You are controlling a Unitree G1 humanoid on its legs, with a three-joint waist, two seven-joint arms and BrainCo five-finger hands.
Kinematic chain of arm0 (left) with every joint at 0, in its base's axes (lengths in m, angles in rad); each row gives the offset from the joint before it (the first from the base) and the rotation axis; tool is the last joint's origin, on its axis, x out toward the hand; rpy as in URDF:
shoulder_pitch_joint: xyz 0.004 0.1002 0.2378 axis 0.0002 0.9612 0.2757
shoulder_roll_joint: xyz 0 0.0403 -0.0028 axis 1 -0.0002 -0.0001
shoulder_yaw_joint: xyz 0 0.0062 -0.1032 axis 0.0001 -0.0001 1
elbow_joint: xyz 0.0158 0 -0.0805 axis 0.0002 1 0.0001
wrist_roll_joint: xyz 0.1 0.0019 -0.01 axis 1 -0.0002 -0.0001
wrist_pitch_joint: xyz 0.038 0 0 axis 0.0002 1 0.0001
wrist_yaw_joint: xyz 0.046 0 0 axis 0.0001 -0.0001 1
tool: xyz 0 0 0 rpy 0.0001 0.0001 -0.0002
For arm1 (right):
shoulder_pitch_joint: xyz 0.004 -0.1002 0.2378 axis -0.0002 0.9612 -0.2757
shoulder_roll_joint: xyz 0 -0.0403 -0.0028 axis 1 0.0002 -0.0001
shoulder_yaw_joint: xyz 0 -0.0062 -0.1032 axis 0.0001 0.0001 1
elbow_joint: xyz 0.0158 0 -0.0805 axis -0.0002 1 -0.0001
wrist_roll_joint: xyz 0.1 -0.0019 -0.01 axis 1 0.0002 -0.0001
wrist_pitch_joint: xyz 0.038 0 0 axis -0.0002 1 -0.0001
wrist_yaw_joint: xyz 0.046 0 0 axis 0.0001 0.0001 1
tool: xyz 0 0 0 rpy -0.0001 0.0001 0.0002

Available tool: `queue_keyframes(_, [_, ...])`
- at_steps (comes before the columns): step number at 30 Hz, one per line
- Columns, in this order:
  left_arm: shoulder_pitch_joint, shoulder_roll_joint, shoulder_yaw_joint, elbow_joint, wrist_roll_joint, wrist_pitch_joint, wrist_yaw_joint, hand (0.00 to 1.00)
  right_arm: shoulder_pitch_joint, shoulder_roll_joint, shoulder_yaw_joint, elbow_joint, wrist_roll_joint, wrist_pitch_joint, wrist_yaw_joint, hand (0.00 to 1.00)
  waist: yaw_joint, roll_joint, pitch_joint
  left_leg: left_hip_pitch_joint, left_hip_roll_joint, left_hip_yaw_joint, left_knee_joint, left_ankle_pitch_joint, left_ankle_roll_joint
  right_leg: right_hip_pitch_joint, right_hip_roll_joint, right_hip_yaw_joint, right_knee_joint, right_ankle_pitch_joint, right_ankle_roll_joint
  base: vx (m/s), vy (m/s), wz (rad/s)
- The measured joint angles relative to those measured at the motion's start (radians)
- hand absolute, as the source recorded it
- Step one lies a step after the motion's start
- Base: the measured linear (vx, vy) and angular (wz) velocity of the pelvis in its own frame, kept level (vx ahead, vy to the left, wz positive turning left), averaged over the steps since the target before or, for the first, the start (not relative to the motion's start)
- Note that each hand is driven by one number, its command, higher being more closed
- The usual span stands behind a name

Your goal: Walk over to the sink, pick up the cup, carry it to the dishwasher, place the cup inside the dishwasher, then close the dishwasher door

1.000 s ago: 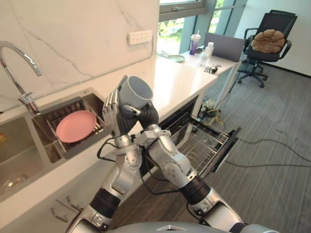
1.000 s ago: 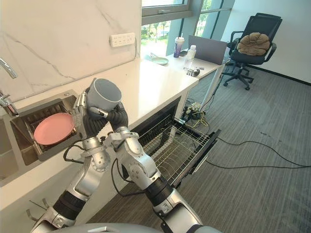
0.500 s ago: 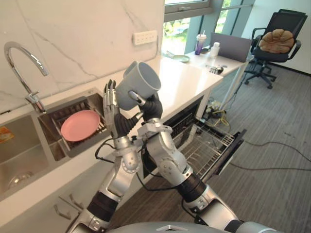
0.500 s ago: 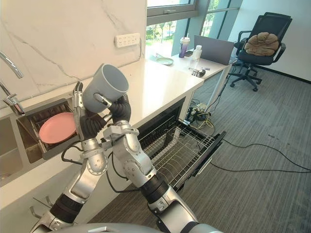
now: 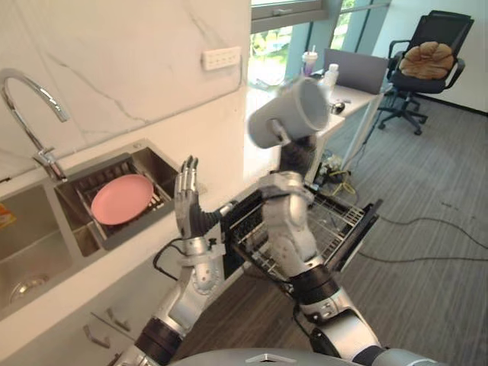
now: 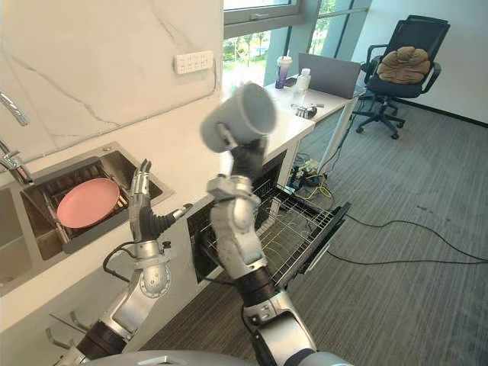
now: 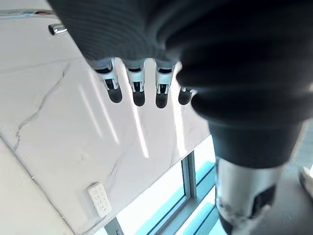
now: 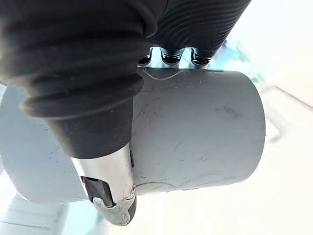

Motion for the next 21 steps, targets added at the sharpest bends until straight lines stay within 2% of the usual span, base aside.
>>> queue_keyframes(2, [0.020,-0.003,0.007,-0.005,-0.240,-0.078,-0.102,0.00,0.051,-0.047,-0.071,-0.025,-0.055,-0.016,0.005,1.00,-0.005,0.001,0.002,0.009,0.004,0.026,0.000,-0.002,-0.001,-0.003,0.002,0.016,0.000,0.001,0.000,0.01,-0.004,-0.19])
queue_keyframes(3, [0.027,-0.005,0.013,-0.005,-0.322,-0.096,-0.144,0.00,0.065,-0.062,-0.094,-0.023,-0.079,-0.012,0.007,1.00,-0.008,0.002,0.004,0.015,0.005,0.034,0.000,-0.005,-0.002,-0.003,0.003,0.025,0.000,0.001,0.000,0.01,-0.005,-0.36])
queue_keyframes(4, [0.045,-0.014,0.027,-0.007,-0.450,-0.115,-0.214,0.00,0.102,-0.084,-0.122,-0.012,-0.114,-0.011,0.015,1.00,-0.013,0.002,0.008,0.027,0.008,0.051,0.000,-0.012,-0.005,-0.003,0.005,0.038,0.000,0.001,0.000,0.01,-0.006,-0.35])
queue_keyframes(5, [0.063,-0.018,0.031,-0.029,-0.604,-0.121,-0.316,0.00,0.139,-0.103,-0.169,0.015,-0.110,-0.012,0.036,1.00,-0.020,0.001,0.011,0.034,0.009,0.062,0.000,-0.015,-0.005,-0.003,0.006,0.048,0.000,0.001,0.000,0.01,-0.005,-0.30])
queue_keyframes(6, [0.073,-0.018,0.031,-0.047,-0.677,-0.121,-0.373,0.00,0.155,-0.113,-0.199,0.035,-0.093,-0.016,0.057,1.00,-0.022,0.000,0.015,0.036,0.010,0.066,0.000,-0.016,-0.006,-0.003,0.007,0.051,0.000,0.001,0.000,0.01,-0.003,-0.19])
queue_keyframes(8, [0.093,-0.017,0.030,-0.102,-0.902,-0.099,-0.578,0.00,0.194,-0.145,-0.337,0.115,-0.023,-0.016,0.139,1.00,-0.029,0.002,0.032,0.037,0.010,0.076,0.000,-0.020,-0.010,-0.008,0.006,0.054,-0.001,0.001,0.001,0.00,0.004,-0.12])
queue_keyframes(9, [0.094,-0.016,0.030,-0.107,-0.944,-0.085,-0.623,0.00,0.201,-0.157,-0.364,0.133,-0.014,-0.015,0.157,1.00,-0.031,0.003,0.033,0.035,0.010,0.079,0.000,-0.022,-0.012,-0.011,0.006,0.054,-0.001,0.002,0.001,0.00,0.005,-0.13])
queue_keyframes(10, [0.100,-0.015,0.028,-0.109,-0.999,-0.056,-0.700,0.00,0.206,-0.185,-0.391,0.167,-0.011,-0.012,0.184,1.00,-0.037,0.005,0.034,0.034,0.012,0.088,0.000,-0.022,-0.012,-0.018,0.006,0.054,-0.003,0.004,0.002,0.02,-0.004,-0.19])
queue_keyframes(11, [0.109,-0.012,0.021,-0.109,-1.024,-0.022,-0.758,0.00,0.207,-0.204,-0.403,0.180,0.004,-0.010,0.222,1.00,-0.044,0.004,0.037,0.035,0.014,0.100,0.000,-0.023,-0.012,-0.021,0.007,0.054,-0.007,0.008,0.003,0.03,-0.009,-0.21])
queue_keyframes(13, [0.115,-0.008,0.006,-0.104,-1.041,0.028,-0.820,0.00,0.208,-0.229,-0.411,0.194,0.012,-0.009,0.274,1.00,-0.054,0.007,0.039,0.036,0.017,0.103,0.000,-0.025,-0.014,-0.023,0.009,0.054,-0.007,0.009,0.004,0.04,-0.012,-0.10])
queue_keyframes(15, [0.124,-0.009,-0.039,-0.086,-1.032,0.103,-0.895,0.00,0.220,-0.252,-0.417,0.198,0.025,0.018,0.341,1.00,-0.060,0.009,0.040,0.033,0.019,0.105,0.000,-0.026,-0.015,-0.028,0.012,0.054,-0.007,0.013,0.009,0.04,-0.012,-0.02])
queue_keyframes(17, [0.133,-0.007,-0.066,-0.045,-0.904,0.133,-0.931,0.00,0.235,-0.259,-0.415,0.207,0.026,0.031,0.388,1.00,-0.059,0.008,0.041,0.030,0.020,0.107,0.000,-0.027,-0.016,-0.032,0.013,0.054,-0.007,0.017,0.004,0.03,-0.005,0.00])
queue_keyframes(19, [0.140,0.008,-0.091,0.009,-0.685,0.167,-0.961,0.00,0.249,-0.261,-0.403,0.245,0.028,0.040,0.440,1.00,-0.057,0.006,0.043,0.026,0.021,0.106,0.000,-0.029,-0.014,-0.033,0.012,0.052,-0.007,0.016,0.005,0.01,0.001,0.02])
queue_keyframes(21, [0.152,0.025,-0.105,0.042,-0.601,0.204,-0.997,0.00,0.260,-0.263,-0.399,0.269,0.037,0.057,0.466,1.00,-0.052,0.004,0.045,0.024,0.020,0.106,0.000,-0.032,-0.013,-0.034,0.010,0.051,-0.007,0.016,0.005,0.00,0.000,0.00])
